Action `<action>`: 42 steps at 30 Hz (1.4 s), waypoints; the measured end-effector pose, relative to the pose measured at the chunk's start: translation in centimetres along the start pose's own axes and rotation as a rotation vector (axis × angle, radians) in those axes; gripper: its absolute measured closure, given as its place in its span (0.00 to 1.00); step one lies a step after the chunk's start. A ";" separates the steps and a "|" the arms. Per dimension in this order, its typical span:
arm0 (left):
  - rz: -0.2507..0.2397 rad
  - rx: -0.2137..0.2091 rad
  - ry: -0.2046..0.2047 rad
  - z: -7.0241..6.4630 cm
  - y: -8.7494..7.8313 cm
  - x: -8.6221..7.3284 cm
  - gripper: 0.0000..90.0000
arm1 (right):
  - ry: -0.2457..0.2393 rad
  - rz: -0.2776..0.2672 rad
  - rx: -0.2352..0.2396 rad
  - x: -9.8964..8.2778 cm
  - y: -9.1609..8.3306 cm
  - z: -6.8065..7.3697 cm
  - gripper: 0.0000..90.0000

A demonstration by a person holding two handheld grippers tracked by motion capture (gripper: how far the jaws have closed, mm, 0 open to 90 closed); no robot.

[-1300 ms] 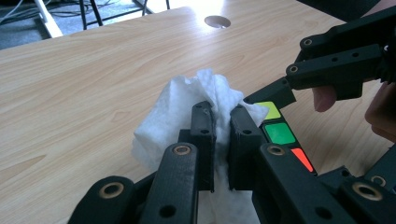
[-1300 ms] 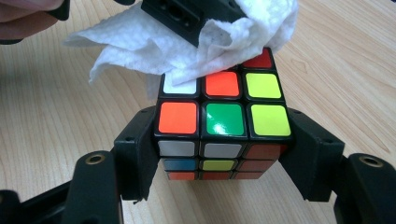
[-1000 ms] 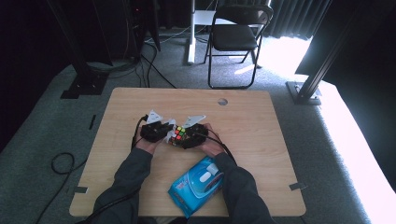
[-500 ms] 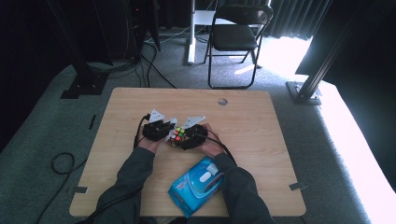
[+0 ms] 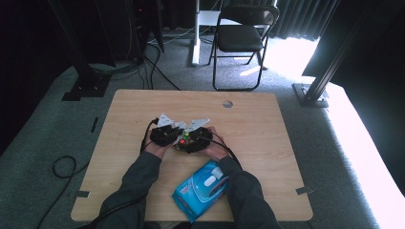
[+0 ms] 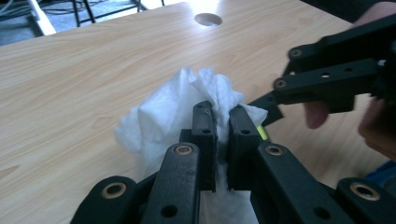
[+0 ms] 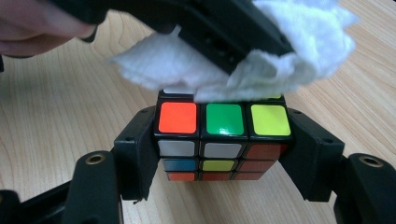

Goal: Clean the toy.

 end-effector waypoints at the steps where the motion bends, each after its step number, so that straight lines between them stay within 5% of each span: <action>1: 0.001 -0.003 0.003 -0.1 0.0 0.0 0.93 | 0.002 0.000 0.001 0.0 0.0 0.0 0.38; 19: -0.007 -0.051 0.023 -1.5 0.4 0.2 0.93 | 0.012 -0.009 -0.001 0.0 -0.1 -0.1 0.38; 42: -0.002 0.044 0.015 0.8 -0.2 0.3 0.93 | -0.010 -0.021 0.003 0.1 -0.2 0.2 0.38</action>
Point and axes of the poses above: each handheld gripper's, and its own axes: y roughly forward along the jaws, x roughly out of its top, z roughly to its left, the point moved 4 cm from there along y, roughly forward along the jaws, and after that the axes turned 3 degrees about -x, right-handed, at the moved point
